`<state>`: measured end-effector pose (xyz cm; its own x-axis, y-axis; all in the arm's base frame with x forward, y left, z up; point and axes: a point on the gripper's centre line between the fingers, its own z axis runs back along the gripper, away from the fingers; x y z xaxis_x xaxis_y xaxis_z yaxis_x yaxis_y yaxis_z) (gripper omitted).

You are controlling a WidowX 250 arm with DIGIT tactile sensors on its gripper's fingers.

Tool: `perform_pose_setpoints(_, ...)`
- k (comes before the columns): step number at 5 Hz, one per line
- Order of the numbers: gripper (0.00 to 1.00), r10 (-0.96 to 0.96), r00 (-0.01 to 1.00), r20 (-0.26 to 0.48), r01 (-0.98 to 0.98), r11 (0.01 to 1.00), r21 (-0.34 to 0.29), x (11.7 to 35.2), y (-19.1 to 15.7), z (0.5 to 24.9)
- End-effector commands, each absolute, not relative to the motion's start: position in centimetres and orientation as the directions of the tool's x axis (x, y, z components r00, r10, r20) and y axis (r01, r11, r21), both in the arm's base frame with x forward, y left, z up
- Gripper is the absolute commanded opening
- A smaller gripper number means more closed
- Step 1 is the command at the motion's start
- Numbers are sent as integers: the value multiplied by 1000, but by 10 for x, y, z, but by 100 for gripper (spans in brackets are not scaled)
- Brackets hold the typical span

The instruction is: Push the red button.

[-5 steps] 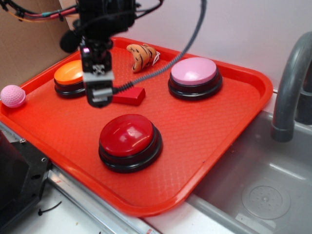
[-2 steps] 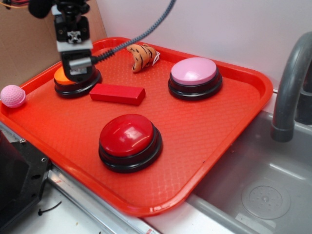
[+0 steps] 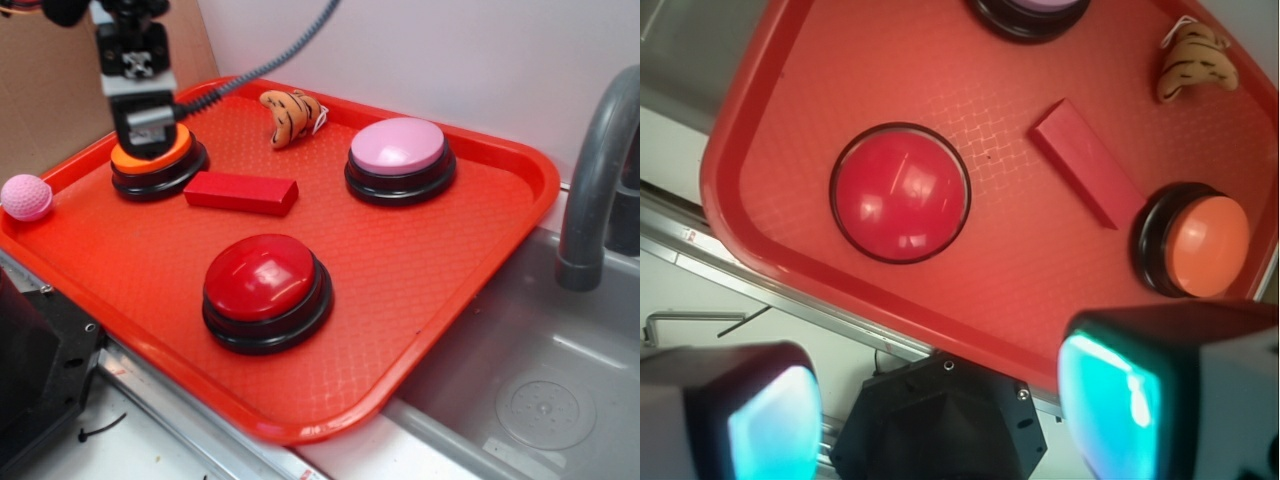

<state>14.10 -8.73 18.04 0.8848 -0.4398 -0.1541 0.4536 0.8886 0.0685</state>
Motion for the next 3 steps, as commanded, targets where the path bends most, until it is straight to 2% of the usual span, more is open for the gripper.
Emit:
perform_pose_setpoints(1, 100, -414, 906, -92, 421, 904, 78, 133, -89, 203)
perform_pose_setpoints(3, 100, -386, 919, -79, 392, 916, 81, 129, -85, 206)
